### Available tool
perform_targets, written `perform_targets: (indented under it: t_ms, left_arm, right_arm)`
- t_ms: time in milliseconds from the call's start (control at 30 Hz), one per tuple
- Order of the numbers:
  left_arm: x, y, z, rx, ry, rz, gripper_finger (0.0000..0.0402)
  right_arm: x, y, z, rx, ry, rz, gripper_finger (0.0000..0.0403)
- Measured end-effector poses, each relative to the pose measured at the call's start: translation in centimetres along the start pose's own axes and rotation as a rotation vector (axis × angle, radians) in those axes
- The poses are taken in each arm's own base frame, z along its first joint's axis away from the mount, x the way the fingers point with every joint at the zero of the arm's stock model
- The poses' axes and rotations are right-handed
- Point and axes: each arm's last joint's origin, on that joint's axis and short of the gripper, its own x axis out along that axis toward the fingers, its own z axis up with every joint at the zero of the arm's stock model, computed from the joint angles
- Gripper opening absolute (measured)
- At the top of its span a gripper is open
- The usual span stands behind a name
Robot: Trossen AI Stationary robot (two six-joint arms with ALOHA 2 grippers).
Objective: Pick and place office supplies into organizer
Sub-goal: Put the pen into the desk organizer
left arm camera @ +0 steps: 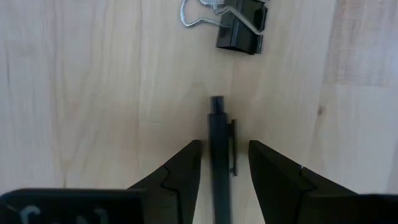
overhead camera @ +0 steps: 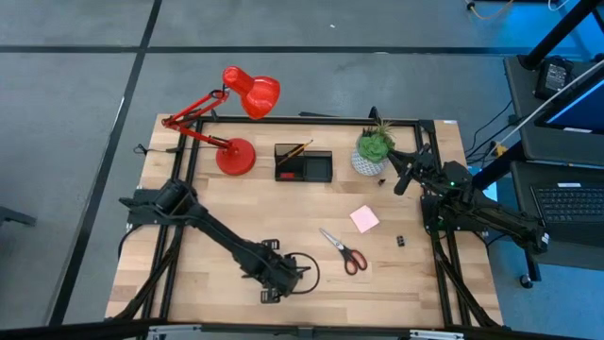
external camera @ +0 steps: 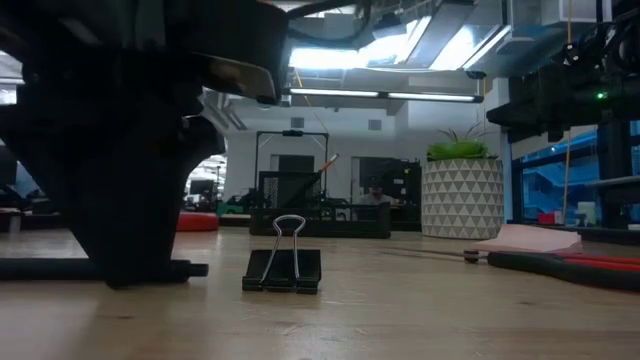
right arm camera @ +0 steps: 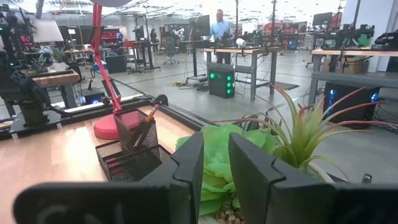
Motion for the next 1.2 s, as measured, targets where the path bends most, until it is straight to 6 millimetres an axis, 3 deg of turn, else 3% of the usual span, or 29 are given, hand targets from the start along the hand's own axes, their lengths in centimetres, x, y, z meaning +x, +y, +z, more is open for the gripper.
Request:
perform_targets:
  t_ms: [400,800,1200]
  left_arm:
    - [0.91,0.56,0.18,-0.024,0.047,-0.012,0.0127]
    - [0.96,0.8,0.07,-0.02,0.044,0.025,0.0063]
    - [0.96,0.9,0.08,0.093,0.038,0.043,0.006]
  right_arm:
    - [0.0,0.0,0.0,0.0,0.0,0.0,0.008]
    - [0.0,0.0,0.0,0.0,0.0,0.0,0.008]
    - [0.0,0.0,0.0,-0.001,-0.001,0.0,0.008]
